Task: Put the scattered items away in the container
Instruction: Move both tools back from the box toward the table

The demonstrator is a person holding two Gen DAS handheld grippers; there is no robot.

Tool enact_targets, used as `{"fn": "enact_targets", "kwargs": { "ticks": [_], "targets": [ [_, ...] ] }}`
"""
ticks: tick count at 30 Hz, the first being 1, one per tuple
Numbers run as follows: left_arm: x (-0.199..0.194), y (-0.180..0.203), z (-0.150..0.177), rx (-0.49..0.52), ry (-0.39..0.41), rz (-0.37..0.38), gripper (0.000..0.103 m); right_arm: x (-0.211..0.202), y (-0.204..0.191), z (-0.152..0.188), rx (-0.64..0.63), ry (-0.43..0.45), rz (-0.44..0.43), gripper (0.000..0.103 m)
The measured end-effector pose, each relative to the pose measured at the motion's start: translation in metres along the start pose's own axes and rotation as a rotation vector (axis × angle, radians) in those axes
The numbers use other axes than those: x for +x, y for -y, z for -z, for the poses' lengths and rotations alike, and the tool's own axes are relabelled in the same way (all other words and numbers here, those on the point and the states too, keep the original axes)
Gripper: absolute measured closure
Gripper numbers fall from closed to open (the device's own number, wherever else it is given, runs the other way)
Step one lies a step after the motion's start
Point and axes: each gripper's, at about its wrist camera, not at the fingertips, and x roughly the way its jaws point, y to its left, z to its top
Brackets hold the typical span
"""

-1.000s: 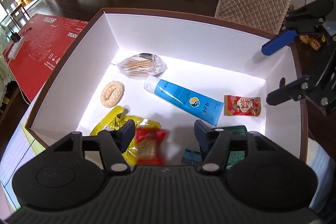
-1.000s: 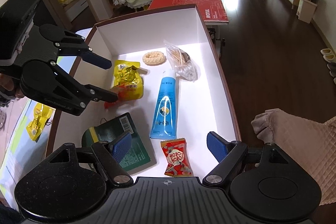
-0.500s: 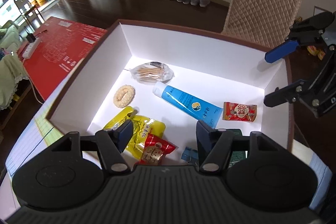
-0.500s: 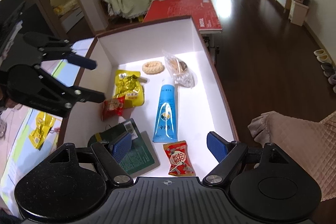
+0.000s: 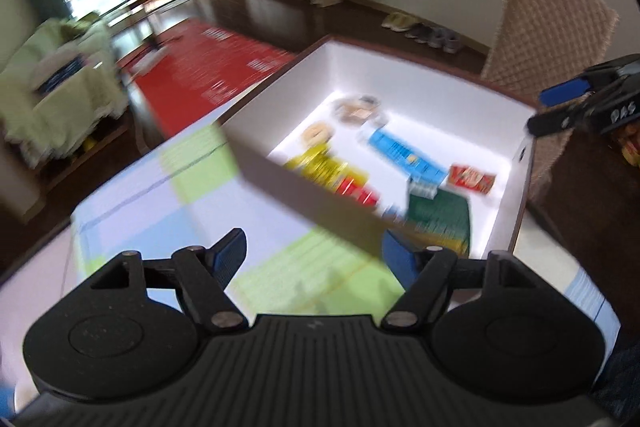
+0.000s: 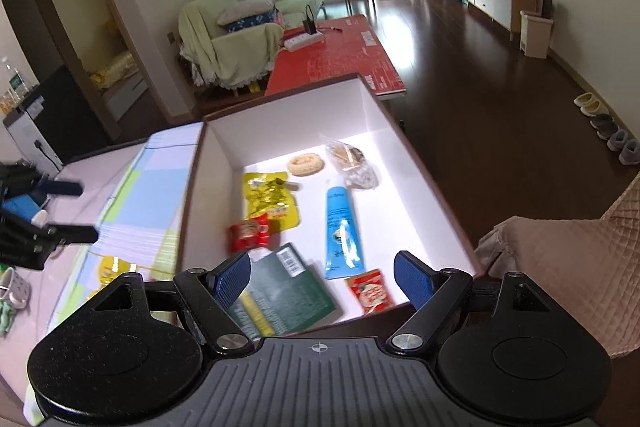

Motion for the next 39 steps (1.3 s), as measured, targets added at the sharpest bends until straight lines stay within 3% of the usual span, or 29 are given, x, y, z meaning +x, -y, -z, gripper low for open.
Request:
{"fn": "enact_targets", "kwargs": {
  "ticks": [10,17,28,39],
  "targets": [
    [-0.049,-0.046,0.092,-0.204,-0.041,-0.087,0.031,-0.003,-0.071,0.027,-0.046,-0.008,-0.061,0.021],
    [-0.074,-0.069,0.134,-0.260,-0.053,-0.108,0.031,0.019,-0.126,0.054,-0.085,-0.058,-0.088,0.021],
    [-0.084,-0.096,0.175,-0.288,-0.087,-0.083,0.029,0.064,-0.201,0.092,-0.121,-0.150,-0.093,0.021],
    [-0.052,-0.130,0.183,-0.288,-0.132,-0.051,0.025,0.121,-0.225,0.085,-0.111,-0.192,-0.007,0.021]
  ]
}}
